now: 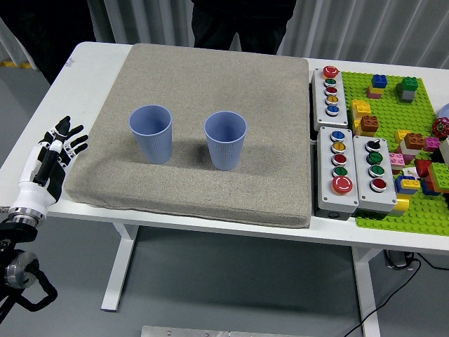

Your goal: Pick cup pour cup place

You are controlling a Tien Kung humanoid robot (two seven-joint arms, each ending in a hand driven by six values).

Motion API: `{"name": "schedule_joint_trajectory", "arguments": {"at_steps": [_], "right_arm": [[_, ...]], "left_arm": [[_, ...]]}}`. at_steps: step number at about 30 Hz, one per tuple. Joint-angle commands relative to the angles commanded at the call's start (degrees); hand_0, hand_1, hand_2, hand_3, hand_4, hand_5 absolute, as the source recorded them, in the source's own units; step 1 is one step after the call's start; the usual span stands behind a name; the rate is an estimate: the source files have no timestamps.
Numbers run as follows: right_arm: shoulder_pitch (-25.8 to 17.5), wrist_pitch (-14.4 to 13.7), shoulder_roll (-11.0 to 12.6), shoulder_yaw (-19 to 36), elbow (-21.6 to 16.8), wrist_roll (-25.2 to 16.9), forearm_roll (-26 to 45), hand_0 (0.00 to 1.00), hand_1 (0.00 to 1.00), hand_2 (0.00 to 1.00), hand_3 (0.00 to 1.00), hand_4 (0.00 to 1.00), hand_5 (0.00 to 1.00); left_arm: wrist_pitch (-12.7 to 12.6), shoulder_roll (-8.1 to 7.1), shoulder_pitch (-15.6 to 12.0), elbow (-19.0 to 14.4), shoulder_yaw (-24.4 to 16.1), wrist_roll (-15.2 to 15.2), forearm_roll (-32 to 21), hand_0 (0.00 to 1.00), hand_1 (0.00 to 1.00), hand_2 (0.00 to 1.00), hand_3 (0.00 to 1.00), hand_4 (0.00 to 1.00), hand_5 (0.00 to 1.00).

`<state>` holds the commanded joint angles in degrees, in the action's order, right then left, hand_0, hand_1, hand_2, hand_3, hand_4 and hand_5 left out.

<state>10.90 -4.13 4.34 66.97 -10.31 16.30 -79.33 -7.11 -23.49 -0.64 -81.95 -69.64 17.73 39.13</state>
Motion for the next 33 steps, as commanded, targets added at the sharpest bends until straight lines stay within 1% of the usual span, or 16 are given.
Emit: {"name": "schedule_joint_trajectory", "arguments": {"at_steps": [1,3,4,5,7,9,10,12,14,15,16,21,22,27,28,33], "right_arm": [[-0.02,-0.03,0.01,-0.08,0.0,-0.03,0.18,0.674,0.634,0.565,0.571,0.002,0.139],[-0.03,-0.06,0.01,-0.13,0.0,-0.05,0.3,0.674,0.634,0.565,0.571,0.002,0.139],[-0.03,-0.06,0.01,-0.13,0.0,-0.05,0.31,0.674,0.634,0.564,0.571,0.002,0.138],[-0.04,-0.06,0.0,-0.22,0.0,-0.07,0.44,0.674,0.634,0.564,0.571,0.002,0.138],[0.0,-0.11,-0.01,-0.5,0.0,-0.09,0.8,0.674,0.634,0.564,0.571,0.002,0.138],[0.03,-0.16,-0.02,-0.66,0.0,-0.11,1.09,0.674,0.634,0.564,0.571,0.002,0.138],[0.03,-0.18,-0.02,-0.81,0.0,-0.12,1.34,0.675,0.633,0.563,0.571,0.002,0.133],[0.04,-0.21,-0.03,-0.93,0.0,-0.13,1.53,0.675,0.633,0.563,0.571,0.002,0.133],[0.16,-0.31,-0.04,-1.18,0.0,-0.15,2.0,0.675,0.633,0.563,0.571,0.002,0.133],[0.21,-0.32,-0.05,-1.29,0.0,-0.14,2.11,0.675,0.633,0.563,0.571,0.002,0.133],[0.26,-0.32,-0.04,-1.42,0.0,-0.14,2.27,0.674,0.634,0.563,0.571,0.002,0.131],[0.42,-0.41,-0.08,-1.64,0.0,-0.16,2.82,0.674,0.634,0.563,0.571,0.002,0.131],[0.43,-0.41,-0.09,-1.63,0.0,-0.16,2.85,0.674,0.634,0.562,0.571,0.002,0.131],[0.49,-0.38,-0.19,-1.46,0.0,-0.11,2.62,0.674,0.634,0.562,0.571,0.002,0.131],[0.48,-0.37,-0.21,-1.46,0.0,-0.11,2.61,0.675,0.634,0.562,0.57,0.002,0.129],[0.56,-0.41,-0.29,-1.61,0.0,-0.1,2.87,0.675,0.634,0.562,0.57,0.002,0.129]], "left_arm": [[1.05,0.03,-0.01,0.02,0.0,-0.23,0.66,0.815,0.812,0.886,0.975,0.747,0.249],[1.82,0.05,-0.01,0.03,0.01,-0.38,1.07,0.815,0.812,0.886,0.975,0.747,0.249],[1.86,0.05,-0.01,0.03,0.01,-0.38,1.09,0.874,0.847,0.97,0.998,0.721,0.149],[3.57,0.01,0.18,0.1,-0.08,-1.21,2.4,0.874,0.847,0.97,0.998,0.721,0.149],[5.21,-0.05,0.44,0.22,-0.01,-1.95,3.29,0.874,0.847,0.97,0.998,0.721,0.149],[6.17,-0.05,0.56,0.36,0.03,-2.34,3.65,0.874,0.847,0.97,0.998,0.721,0.149],[6.59,-0.02,0.62,0.55,-0.01,-2.58,4.17,0.892,0.868,0.998,0.998,0.757,0.14],[6.95,0.0,0.68,0.72,-0.07,-2.79,4.54,0.892,0.868,0.998,0.998,0.757,0.14],[7.82,0.01,0.99,1.21,-0.17,-3.32,5.09,0.892,0.868,0.998,0.998,0.757,0.14],[8.02,0.01,1.1,1.38,-0.22,-3.49,5.26,0.892,0.868,0.998,0.998,0.757,0.14],[8.17,-0.01,1.21,1.5,-0.29,-3.65,5.48,0.915,0.89,0.998,0.998,0.775,0.154],[8.77,-0.36,1.93,1.91,-0.32,-4.62,6.43,0.915,0.89,0.998,0.998,0.775,0.154],[8.8,-0.41,2.07,1.98,-0.24,-4.76,6.56,0.998,0.903,0.998,0.998,0.795,0.174],[8.61,-0.13,3.64,3.34,0.78,-4.9,6.39,0.998,0.903,0.998,0.998,0.795,0.174],[8.6,-0.09,3.75,3.47,0.86,-4.9,6.42,0.998,0.916,0.998,0.998,0.797,0.172],[8.77,0.28,4.23,3.85,1.55,-5.02,6.99,0.998,0.916,0.998,0.998,0.797,0.172]]}}
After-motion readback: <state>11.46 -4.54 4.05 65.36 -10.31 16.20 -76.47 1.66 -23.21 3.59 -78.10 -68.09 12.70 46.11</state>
